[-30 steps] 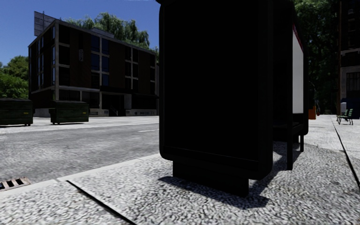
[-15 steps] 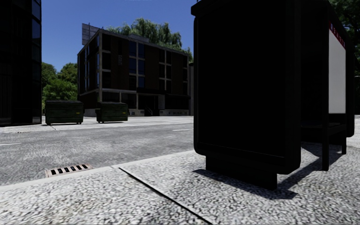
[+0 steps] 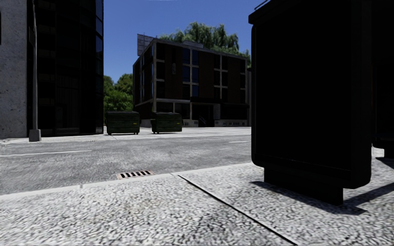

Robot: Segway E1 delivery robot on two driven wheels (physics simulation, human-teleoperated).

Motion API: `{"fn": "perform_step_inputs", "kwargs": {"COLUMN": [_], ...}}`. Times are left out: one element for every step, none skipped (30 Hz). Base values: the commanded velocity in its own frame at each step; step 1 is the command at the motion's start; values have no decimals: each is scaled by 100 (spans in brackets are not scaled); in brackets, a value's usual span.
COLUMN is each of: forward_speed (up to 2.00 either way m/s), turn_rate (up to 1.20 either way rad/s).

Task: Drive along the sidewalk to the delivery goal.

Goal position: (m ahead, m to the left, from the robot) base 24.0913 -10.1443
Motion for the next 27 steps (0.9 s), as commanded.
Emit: {"fn": "perform_step_inputs", "kwargs": {"forward_speed": [-56, -56, -56, -56, -57, -57, -57, -57, -57, -57, -58, -58, -59, -60, -61, -62, -62, -62, -62, -62, -62, -62, -62, -62, -62, -62, -62], "turn_rate": [57, 57, 58, 58, 59, 59, 59, 59, 59, 59, 59, 59, 59, 59, 59, 59, 59, 59, 59, 59, 59, 59, 59, 59, 59, 59, 59]}}
